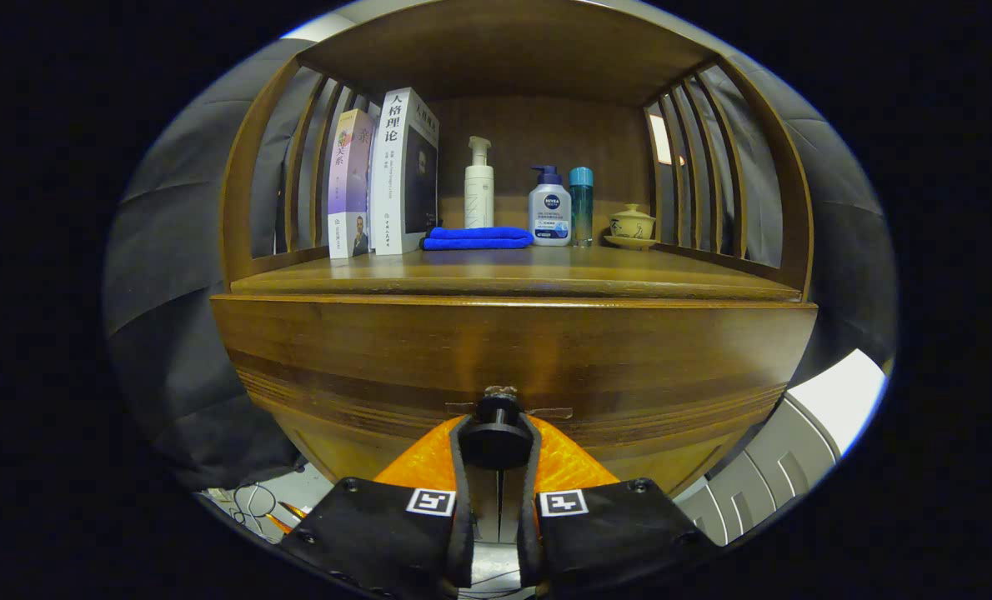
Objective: Pull open the drawer, take out the items inside it, and place them on the countertop above the cabinet.
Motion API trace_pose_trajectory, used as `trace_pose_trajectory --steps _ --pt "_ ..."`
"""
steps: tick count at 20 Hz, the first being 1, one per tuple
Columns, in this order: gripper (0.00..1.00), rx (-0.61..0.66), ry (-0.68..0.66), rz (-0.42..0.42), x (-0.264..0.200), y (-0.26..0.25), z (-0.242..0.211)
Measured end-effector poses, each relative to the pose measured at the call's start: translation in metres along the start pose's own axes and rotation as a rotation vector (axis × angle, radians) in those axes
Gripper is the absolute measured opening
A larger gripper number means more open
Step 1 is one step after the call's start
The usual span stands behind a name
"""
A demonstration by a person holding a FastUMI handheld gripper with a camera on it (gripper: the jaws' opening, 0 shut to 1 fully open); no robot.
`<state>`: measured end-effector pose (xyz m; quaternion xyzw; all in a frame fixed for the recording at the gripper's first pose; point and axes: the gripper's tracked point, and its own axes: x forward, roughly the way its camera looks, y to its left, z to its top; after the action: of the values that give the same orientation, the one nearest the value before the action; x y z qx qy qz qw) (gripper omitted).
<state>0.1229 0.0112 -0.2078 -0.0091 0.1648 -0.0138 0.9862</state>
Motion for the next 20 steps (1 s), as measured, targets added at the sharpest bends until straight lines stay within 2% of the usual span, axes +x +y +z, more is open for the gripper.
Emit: trace_pose_trajectory --steps 11,20 --pt "0.23 0.019 -0.008 -0.010 -0.056 0.000 -0.019" --pt "0.23 -0.013 -0.007 -0.021 -0.096 0.001 -0.035"
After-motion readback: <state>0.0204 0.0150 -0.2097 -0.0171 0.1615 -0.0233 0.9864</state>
